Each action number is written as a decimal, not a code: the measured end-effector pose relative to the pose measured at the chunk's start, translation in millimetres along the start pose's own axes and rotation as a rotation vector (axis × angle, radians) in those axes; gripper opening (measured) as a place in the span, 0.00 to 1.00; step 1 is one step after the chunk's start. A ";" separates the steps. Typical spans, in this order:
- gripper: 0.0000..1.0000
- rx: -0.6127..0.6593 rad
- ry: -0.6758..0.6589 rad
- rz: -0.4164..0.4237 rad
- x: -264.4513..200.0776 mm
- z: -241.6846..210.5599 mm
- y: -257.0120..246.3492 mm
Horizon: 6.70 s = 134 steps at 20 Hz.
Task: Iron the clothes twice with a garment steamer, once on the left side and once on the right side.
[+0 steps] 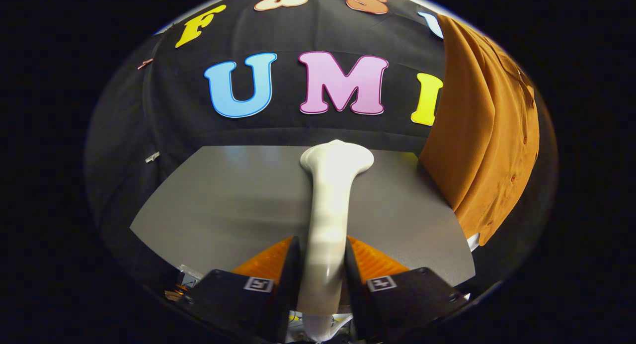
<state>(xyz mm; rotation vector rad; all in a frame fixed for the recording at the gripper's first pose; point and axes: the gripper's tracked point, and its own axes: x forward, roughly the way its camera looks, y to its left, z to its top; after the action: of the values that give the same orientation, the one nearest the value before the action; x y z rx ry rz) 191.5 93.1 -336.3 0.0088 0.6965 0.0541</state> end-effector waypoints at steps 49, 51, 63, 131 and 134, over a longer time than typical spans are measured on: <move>0.29 0.190 -0.572 -0.087 -124.8 74.5 -265.9; 0.29 0.202 -0.541 -0.079 -115.0 60.8 -265.7; 0.30 0.244 -0.299 -0.106 -66.9 -53.8 -276.9; 0.29 0.307 -0.377 -0.155 -101.3 -5.5 -447.4; 0.29 0.326 -0.326 -0.161 -88.6 -27.4 -447.6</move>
<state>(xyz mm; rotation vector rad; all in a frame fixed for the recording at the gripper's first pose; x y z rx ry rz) 127.0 -358.8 -312.2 0.2687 0.3718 -0.2125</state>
